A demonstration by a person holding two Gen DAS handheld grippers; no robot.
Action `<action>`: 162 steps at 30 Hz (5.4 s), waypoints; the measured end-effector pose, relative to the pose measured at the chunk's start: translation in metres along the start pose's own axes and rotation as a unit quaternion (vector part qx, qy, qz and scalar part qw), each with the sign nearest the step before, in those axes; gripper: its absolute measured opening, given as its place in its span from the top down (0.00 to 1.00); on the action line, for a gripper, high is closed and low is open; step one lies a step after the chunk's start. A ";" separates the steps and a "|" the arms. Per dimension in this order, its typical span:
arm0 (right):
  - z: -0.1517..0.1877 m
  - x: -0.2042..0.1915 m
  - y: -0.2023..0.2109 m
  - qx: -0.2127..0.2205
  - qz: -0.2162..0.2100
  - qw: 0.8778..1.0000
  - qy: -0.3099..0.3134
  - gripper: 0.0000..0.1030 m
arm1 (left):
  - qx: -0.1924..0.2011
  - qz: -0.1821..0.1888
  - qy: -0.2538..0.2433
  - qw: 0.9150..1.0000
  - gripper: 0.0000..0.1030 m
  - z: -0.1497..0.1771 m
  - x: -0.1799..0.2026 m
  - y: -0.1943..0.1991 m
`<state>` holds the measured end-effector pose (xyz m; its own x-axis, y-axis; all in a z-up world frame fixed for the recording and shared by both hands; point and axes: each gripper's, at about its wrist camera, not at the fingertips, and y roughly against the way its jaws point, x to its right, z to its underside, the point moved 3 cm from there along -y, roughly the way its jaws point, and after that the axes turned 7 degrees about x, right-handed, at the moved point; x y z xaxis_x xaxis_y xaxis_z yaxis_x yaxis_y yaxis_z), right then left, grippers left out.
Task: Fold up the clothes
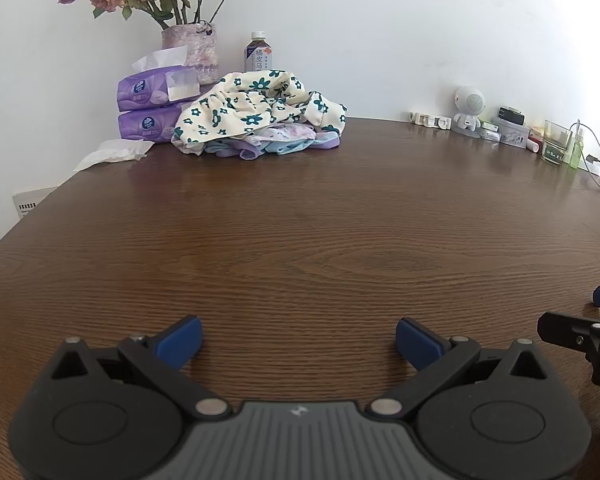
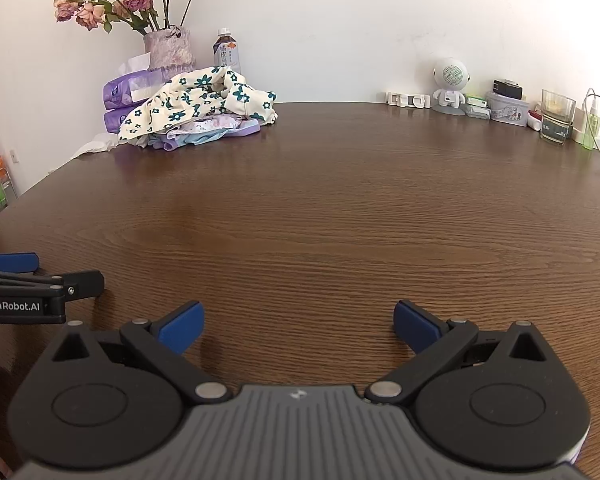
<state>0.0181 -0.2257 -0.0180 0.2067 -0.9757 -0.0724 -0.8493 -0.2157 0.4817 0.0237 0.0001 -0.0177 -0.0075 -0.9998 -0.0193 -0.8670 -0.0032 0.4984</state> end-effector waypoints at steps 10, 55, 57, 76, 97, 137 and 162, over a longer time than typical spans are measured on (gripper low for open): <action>0.000 0.000 0.001 0.000 0.000 1.000 0.000 0.00 | 0.001 0.002 0.002 1.000 0.00 -0.001 0.001 0.002; 0.000 0.000 0.003 0.007 -0.001 1.000 0.006 0.00 | 0.002 0.008 0.001 1.000 0.00 0.000 0.001 0.004; 0.000 0.000 0.003 0.008 -0.001 1.000 0.005 0.00 | 0.002 0.008 0.001 1.000 0.00 0.000 0.001 0.004; 0.001 0.000 0.004 0.013 -0.002 1.000 0.006 0.00 | 0.004 0.010 0.001 1.000 0.00 0.000 0.003 0.005; 0.001 0.000 0.005 0.016 0.000 1.000 0.007 0.00 | 0.006 0.012 0.003 1.000 0.00 -0.001 0.003 0.006; -0.043 -0.006 -0.006 0.036 -0.018 0.999 0.033 0.00 | 0.033 0.014 0.037 0.999 0.00 -0.040 -0.021 -0.002; -0.155 -0.041 -0.115 0.059 -0.058 0.994 0.075 0.00 | 0.093 -0.030 0.018 0.995 0.00 -0.161 -0.058 -0.074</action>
<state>0.1828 -0.1546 0.0646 0.3692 -0.9292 0.0146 -0.8645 -0.3376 0.3723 0.1686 0.0551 0.0857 0.0615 -0.9980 -0.0117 -0.9423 -0.0619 0.3291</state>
